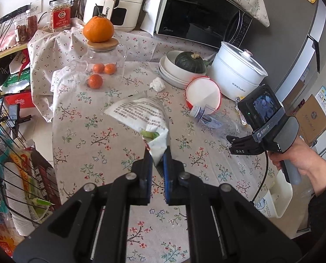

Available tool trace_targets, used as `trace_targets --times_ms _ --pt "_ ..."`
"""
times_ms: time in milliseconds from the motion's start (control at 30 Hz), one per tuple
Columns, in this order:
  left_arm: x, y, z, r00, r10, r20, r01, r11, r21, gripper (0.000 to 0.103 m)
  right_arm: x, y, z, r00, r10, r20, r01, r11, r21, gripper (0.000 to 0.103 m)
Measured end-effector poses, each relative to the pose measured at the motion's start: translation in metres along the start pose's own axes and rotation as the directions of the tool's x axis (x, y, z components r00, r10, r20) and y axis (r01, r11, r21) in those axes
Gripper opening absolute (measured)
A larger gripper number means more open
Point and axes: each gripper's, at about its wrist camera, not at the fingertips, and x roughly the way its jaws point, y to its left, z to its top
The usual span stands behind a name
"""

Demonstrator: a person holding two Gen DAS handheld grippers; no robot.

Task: Collect trash
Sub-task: 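Close the right gripper around the clear plastic bottle while the left holds the wrapper, then lift the wrapper and clear bottle and carry both over the bin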

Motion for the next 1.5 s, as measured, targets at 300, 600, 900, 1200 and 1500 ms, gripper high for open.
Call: trace_targets --times_ms 300,600,900,1200,1500 --pt "0.003 -0.01 -0.002 1.0 -0.014 -0.011 0.014 1.0 0.017 0.01 -0.03 -0.009 -0.033 0.987 0.149 0.063 -0.155 0.981 0.114 0.053" --pt "0.009 -0.035 -0.014 0.998 -0.036 -0.051 0.04 0.996 0.074 0.01 -0.061 -0.038 -0.09 0.963 0.244 0.116 -0.267 0.919 0.29 0.052" --pt "0.015 -0.053 -0.025 0.995 -0.052 -0.09 0.062 0.992 0.107 0.01 -0.048 -0.032 -0.129 0.957 0.29 0.02 -0.28 0.9 0.334 0.054" --pt "0.022 -0.066 -0.027 0.993 -0.053 -0.106 0.066 0.99 0.125 0.01 -0.041 -0.023 -0.127 0.947 0.314 0.062 -0.318 0.898 0.304 0.06" --pt "0.028 -0.088 -0.036 0.991 -0.047 -0.122 0.067 0.984 0.166 0.01 -0.054 -0.039 -0.139 0.944 0.308 0.122 -0.331 0.874 0.355 0.053"
